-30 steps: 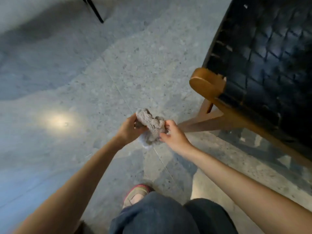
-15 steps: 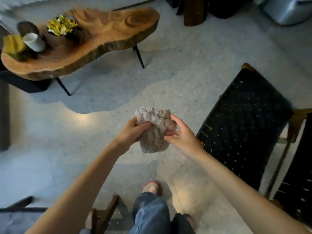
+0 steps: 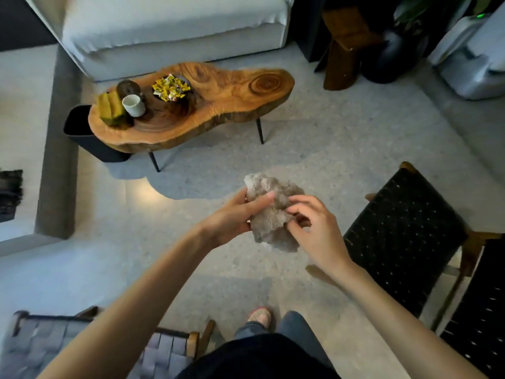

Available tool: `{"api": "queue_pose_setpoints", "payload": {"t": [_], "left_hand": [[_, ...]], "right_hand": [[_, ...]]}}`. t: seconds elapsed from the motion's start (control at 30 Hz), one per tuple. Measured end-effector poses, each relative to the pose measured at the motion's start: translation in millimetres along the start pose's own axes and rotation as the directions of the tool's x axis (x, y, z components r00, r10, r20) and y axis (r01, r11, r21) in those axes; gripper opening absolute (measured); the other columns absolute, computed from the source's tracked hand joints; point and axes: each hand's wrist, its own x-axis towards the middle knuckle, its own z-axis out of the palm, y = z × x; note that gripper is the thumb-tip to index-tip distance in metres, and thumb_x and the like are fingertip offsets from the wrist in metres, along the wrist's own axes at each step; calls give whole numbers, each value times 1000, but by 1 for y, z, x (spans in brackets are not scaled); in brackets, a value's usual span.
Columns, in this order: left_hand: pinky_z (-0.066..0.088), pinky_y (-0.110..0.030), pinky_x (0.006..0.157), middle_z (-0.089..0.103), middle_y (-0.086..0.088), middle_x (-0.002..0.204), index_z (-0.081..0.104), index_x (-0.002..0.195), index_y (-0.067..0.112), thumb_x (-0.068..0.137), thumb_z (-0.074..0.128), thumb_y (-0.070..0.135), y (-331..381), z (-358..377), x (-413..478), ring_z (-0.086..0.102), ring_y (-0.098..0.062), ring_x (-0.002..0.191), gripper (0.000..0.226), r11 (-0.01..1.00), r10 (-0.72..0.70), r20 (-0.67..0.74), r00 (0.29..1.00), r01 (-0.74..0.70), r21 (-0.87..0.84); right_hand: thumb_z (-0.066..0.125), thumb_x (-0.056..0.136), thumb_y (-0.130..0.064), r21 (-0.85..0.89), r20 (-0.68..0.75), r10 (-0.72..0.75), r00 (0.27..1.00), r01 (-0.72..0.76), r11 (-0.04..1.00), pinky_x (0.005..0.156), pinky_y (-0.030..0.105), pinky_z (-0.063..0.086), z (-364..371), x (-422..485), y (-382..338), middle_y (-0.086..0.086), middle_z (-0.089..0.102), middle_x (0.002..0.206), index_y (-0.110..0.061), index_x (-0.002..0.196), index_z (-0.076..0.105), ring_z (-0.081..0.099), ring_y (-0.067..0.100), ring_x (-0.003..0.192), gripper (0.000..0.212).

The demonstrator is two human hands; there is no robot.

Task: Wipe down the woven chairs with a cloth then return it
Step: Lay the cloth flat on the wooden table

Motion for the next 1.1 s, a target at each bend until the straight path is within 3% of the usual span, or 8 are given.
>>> {"api": "queue_pose_setpoints", "payload": {"t": [0.1, 0.17, 0.27, 0.37, 0.6, 0.9, 1.03, 1.1], "left_hand": [[53, -28, 88, 57, -1, 121, -4, 149, 34, 76, 76, 18, 0, -12, -4, 62, -9, 104, 110, 993, 75, -87, 993, -67, 96], [52, -30, 90, 57, -4, 124, 4, 146, 44, 64, 82, 21, -1, -19, -1, 62, -12, 107, 116, 978, 137, -103, 985, -118, 171], [54, -24, 82, 66, 1, 108, 48, 118, 35, 74, 79, 16, 6, -30, 17, 64, -13, 99, 57, 954, 268, -249, 931, -219, 206], [44, -7, 67, 61, 9, 88, 56, 104, 20, 84, 69, 10, 24, -56, 47, 57, -4, 79, 26, 883, 378, -412, 829, -189, 429], [44, -4, 68, 66, 3, 89, 68, 99, 9, 82, 66, 0, 101, -155, 128, 64, -11, 86, 19, 721, 397, -444, 803, 26, 693], [39, -9, 60, 68, 0, 83, 74, 94, 5, 83, 69, 5, 208, -247, 214, 58, -6, 75, 12, 608, 552, -465, 692, 47, 792], [47, -36, 67, 72, -10, 85, 73, 97, 6, 87, 66, 14, 245, -294, 265, 62, -21, 76, 14, 598, 517, -454, 725, 74, 798], [46, -35, 68, 69, -6, 86, 72, 101, 5, 89, 63, 15, 263, -318, 294, 60, -22, 78, 18, 593, 507, -436, 744, 67, 803]], "right_hand": [[71, 85, -16, 35, -22, 32, 999, -31, 999, 68, 20, 51, 3, 27, -10, -2, 68, 85, -9, 88, 71, 63, 8, 75, 8], [70, 86, -22, 50, 34, 76, 997, -77, 996, 61, 17, 44, 6, 48, -16, -7, 66, 69, -10, 79, 70, 60, 4, 65, 14], [68, 88, -24, 100, 172, 96, 980, -115, 988, 59, 21, 39, 11, 87, -17, -5, 62, 61, -10, 73, 68, 52, 1, 58, 20], [61, 92, -23, 83, 263, 80, 961, -105, 991, 54, 21, 32, 14, 134, -11, -7, 50, 54, -21, 64, 54, 43, 1, 53, 29], [50, 98, -15, -18, 282, 108, 953, -107, 994, 51, 22, 31, 5, 295, 29, -6, 52, 62, -21, 89, 55, 44, 8, 53, 12], [50, 98, -14, -259, 520, 70, 851, 79, 963, 75, 23, 34, 6, 491, 51, -1, 52, 101, -14, 111, 65, 54, 17, 96, 20], [49, 96, -7, -328, 513, 52, 857, 140, 934, 94, 36, 39, 27, 569, 65, 2, 48, 100, -13, 113, 66, 51, 26, 107, 24], [50, 95, -4, -369, 504, 57, 862, 155, 916, 96, 36, 40, 37, 606, 71, 2, 47, 99, -14, 112, 67, 52, 27, 106, 26]]}}
